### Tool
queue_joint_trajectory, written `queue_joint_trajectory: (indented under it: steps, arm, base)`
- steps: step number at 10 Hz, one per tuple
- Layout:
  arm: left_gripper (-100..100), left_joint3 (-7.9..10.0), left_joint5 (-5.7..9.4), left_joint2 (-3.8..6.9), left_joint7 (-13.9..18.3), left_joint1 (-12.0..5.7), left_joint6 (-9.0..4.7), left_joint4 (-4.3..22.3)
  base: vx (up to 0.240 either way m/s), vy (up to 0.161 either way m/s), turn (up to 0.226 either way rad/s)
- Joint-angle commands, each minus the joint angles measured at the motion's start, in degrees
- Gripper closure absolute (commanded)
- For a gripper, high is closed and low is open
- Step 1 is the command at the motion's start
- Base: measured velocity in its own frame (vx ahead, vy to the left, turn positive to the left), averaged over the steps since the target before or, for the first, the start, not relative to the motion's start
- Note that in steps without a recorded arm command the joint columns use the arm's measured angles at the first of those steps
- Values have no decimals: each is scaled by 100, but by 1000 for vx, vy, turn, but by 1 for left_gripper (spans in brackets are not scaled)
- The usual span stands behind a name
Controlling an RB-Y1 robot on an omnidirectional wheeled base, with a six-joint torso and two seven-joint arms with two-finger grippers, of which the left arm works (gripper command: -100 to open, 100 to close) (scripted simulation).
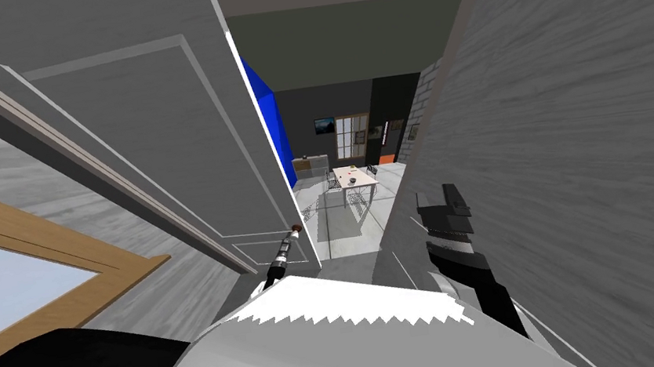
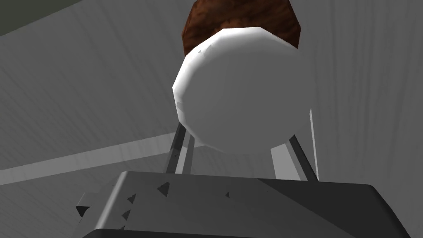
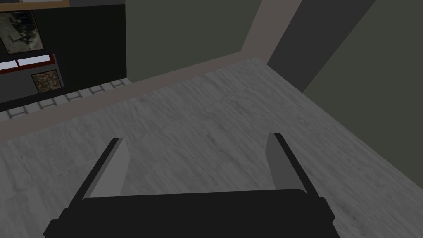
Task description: Pull the door open
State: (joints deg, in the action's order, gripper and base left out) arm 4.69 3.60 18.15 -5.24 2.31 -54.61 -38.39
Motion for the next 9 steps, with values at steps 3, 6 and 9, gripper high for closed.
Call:
queue_joint_trajectory:
  steps: [3,6,9]
  arm:
    - [100,-139,117,-80,471,9,52,-72]
    - [100,-216,308,-75,927,-36,84,-49]
    - [100,-294,502,-71,1328,-81,116,-27]
  base:
    - [-45,22,-39]
    - [-44,14,-68]
    - [-49,27,-70]
